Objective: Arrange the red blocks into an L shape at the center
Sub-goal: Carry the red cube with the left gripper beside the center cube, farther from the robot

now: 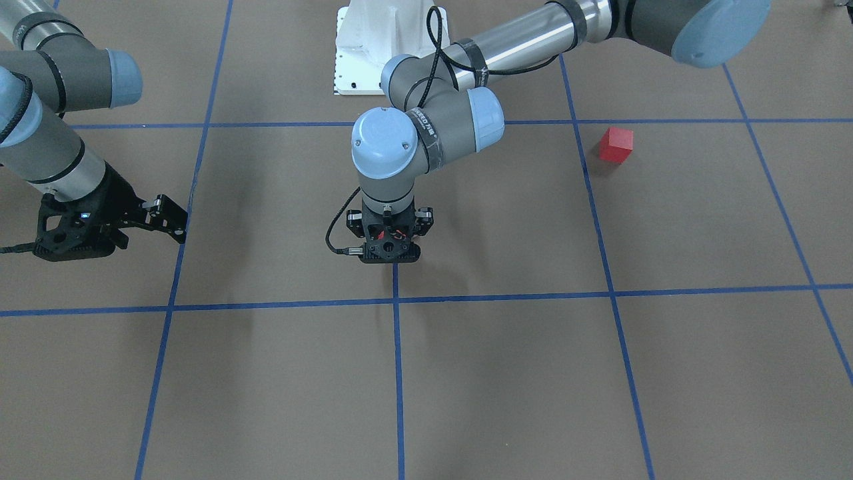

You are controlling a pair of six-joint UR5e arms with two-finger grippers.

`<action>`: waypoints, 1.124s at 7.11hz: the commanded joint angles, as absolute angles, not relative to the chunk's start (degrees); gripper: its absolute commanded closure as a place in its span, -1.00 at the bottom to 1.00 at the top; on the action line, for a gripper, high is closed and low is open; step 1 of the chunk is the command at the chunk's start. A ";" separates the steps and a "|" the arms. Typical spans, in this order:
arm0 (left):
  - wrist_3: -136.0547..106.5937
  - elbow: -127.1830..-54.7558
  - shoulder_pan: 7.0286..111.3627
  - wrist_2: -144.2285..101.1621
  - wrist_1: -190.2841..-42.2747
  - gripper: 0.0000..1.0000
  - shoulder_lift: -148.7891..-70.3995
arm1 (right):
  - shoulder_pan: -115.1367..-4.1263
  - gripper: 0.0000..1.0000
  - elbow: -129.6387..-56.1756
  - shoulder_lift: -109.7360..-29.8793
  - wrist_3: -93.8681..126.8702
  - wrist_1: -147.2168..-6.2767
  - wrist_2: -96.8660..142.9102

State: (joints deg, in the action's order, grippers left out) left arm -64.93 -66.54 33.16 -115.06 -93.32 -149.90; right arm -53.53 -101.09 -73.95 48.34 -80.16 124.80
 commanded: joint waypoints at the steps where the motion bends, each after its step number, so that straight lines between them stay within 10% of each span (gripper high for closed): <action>1: -65.21 -67.41 33.13 -115.14 -93.25 1.00 -148.63 | -53.53 -0.99 -101.07 -74.00 48.34 -80.24 124.80; 8: -67.41 -68.29 32.52 -115.14 -93.34 1.00 -148.18 | -53.53 -0.99 -101.07 -74.00 48.34 -80.16 124.80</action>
